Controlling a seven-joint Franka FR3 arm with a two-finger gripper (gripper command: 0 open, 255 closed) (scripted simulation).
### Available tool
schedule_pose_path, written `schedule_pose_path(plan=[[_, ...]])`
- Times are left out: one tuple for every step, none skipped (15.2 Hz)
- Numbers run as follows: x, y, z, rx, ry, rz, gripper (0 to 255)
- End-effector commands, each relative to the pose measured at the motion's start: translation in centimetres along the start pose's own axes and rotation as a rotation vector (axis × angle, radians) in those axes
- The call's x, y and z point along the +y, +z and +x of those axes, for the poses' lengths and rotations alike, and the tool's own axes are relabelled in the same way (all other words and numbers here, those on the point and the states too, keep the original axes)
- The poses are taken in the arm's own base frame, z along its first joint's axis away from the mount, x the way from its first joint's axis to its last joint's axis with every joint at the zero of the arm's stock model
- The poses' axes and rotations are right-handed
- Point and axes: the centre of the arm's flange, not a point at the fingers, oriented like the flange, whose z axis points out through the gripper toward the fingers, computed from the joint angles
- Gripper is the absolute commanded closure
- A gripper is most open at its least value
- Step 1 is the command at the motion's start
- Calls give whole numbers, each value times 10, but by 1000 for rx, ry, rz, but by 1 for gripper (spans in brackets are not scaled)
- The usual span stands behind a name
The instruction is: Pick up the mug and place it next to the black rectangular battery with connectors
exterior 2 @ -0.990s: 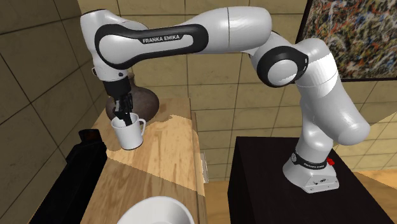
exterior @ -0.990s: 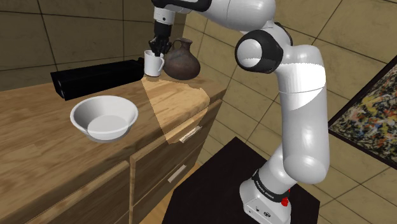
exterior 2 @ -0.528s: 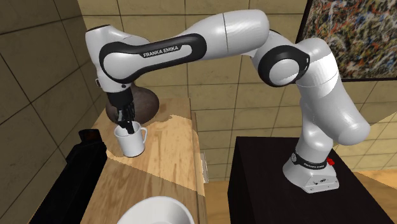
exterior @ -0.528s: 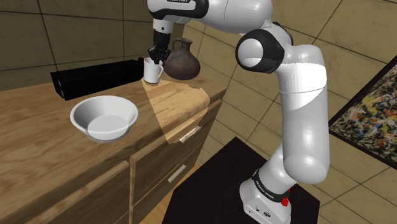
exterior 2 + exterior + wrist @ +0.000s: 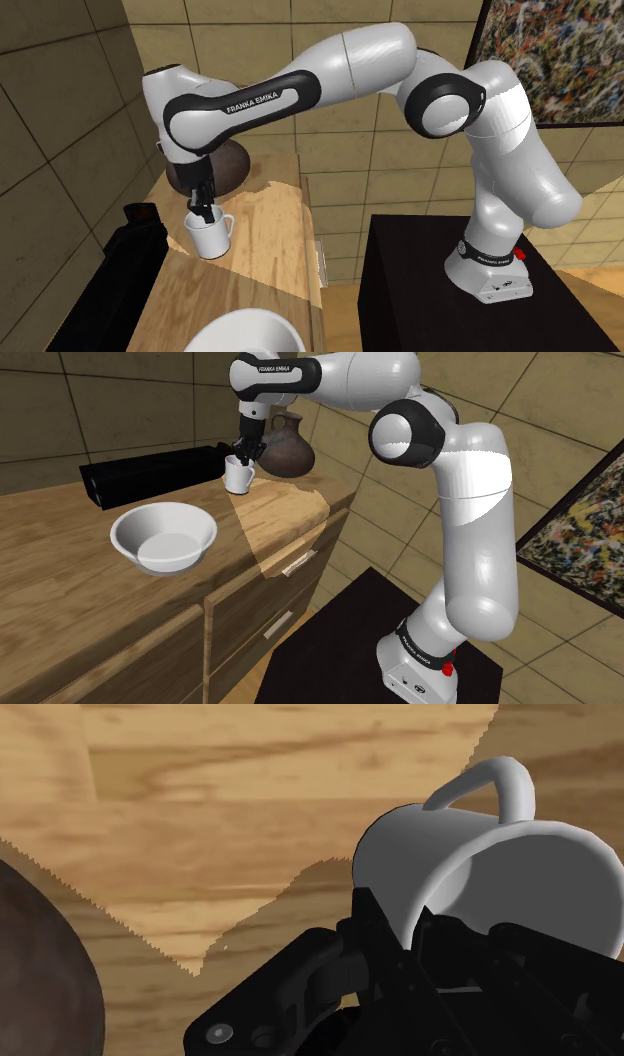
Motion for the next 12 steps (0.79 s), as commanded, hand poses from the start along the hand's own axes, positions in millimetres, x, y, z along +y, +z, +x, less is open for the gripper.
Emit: schedule_pose_path(plan=[[0,10,1,1,0,0,255],[1,16,1,1,0,0,255],[1,21,1,1,0,0,255],[1,25,1,1,0,0,255],[1,25,2,1,0,0,255],[1,25,2,1,0,0,255],[1,25,2,1,0,0,255],[1,25,2,1,0,0,255],[1,25,2,1,0,0,255],[1,25,2,1,0,0,255],[1,25,2,1,0,0,255],[1,25,2,1,0,0,255]])
